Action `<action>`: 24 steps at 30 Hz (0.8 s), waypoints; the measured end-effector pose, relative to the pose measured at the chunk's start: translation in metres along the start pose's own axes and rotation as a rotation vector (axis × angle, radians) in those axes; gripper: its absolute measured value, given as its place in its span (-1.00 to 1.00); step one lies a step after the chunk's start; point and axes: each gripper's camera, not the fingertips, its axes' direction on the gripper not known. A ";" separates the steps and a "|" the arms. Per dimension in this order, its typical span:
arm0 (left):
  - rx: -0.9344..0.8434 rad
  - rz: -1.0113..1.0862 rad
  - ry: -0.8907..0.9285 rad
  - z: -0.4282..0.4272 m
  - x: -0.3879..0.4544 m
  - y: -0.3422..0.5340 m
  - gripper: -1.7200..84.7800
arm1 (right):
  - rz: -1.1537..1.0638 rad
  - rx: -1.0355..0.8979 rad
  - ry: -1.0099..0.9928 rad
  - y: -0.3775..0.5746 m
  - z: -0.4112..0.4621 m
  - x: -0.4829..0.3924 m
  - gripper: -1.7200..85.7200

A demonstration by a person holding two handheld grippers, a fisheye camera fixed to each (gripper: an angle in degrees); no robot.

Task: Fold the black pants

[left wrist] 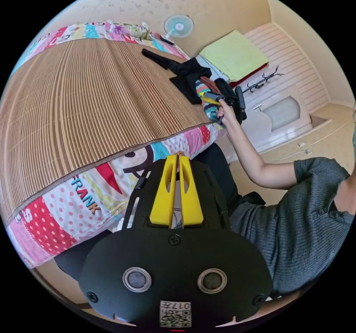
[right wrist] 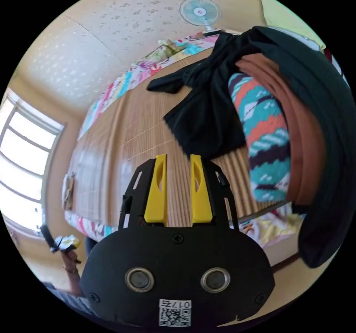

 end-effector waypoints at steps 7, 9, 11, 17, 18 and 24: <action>0.159 0.072 0.073 -0.061 -0.022 0.040 -0.98 | -0.171 -0.153 -0.205 -0.027 0.073 -0.082 -0.84; 0.180 0.085 0.061 -0.069 -0.029 0.048 -0.98 | -0.321 -0.201 -0.196 0.009 0.073 -0.132 -0.86; 0.173 0.068 0.063 -0.072 -0.041 0.052 -0.98 | -0.481 -0.239 -0.236 0.065 0.068 -0.181 -0.87; 0.126 0.067 0.205 -0.070 -0.072 0.061 -0.98 | -0.786 -0.368 -0.434 0.223 0.017 -0.244 -0.88; 0.110 0.066 0.217 -0.070 -0.076 0.062 -0.98 | -0.870 -0.410 -0.442 0.233 0.005 -0.242 -0.87; 0.061 0.068 0.175 -0.080 -0.091 0.075 -0.98 | -0.817 -0.271 -0.372 0.139 -0.074 -0.164 -0.85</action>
